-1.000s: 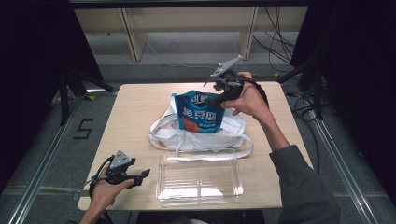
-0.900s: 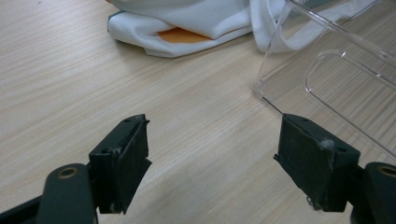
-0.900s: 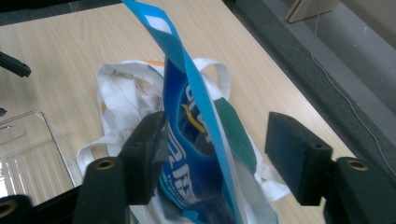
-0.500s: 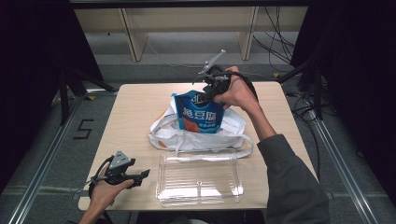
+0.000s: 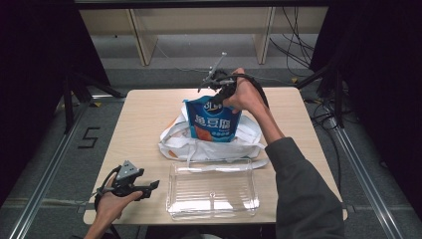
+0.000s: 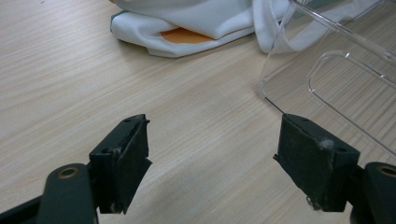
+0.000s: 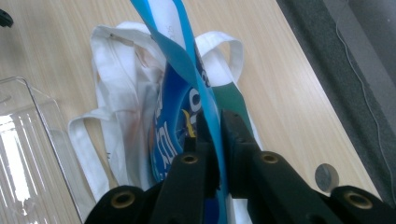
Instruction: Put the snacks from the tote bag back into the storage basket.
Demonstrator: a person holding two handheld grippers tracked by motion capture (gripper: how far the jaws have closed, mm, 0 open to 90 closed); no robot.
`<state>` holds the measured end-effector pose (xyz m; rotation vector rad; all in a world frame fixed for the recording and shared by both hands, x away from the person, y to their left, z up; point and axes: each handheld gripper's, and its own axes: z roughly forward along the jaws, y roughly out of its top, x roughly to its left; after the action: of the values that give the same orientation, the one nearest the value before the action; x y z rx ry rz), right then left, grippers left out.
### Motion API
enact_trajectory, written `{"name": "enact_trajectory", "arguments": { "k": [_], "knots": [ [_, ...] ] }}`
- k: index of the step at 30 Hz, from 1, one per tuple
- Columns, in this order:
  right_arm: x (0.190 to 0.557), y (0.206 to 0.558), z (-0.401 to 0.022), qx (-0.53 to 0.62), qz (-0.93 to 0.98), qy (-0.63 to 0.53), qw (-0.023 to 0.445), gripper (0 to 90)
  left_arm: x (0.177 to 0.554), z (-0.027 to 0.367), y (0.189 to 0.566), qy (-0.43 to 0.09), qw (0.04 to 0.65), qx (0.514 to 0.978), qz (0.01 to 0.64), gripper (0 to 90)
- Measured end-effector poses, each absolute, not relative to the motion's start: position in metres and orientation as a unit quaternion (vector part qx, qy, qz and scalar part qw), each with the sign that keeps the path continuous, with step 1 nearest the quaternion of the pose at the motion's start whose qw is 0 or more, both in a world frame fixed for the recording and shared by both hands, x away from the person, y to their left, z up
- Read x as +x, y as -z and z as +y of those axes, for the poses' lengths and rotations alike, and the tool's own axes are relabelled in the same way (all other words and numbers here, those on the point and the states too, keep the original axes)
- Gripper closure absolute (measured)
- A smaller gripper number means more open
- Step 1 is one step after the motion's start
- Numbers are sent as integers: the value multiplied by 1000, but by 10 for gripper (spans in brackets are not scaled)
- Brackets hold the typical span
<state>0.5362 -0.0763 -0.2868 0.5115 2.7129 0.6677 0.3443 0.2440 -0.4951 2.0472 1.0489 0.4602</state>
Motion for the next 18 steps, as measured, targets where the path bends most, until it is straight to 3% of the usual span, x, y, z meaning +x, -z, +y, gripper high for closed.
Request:
{"name": "enact_trajectory", "arguments": {
  "k": [18],
  "knots": [
    [531,267,-65,129,962,-176,166,900,345,246,496,-180,390,804,412,245]
  ]
}}
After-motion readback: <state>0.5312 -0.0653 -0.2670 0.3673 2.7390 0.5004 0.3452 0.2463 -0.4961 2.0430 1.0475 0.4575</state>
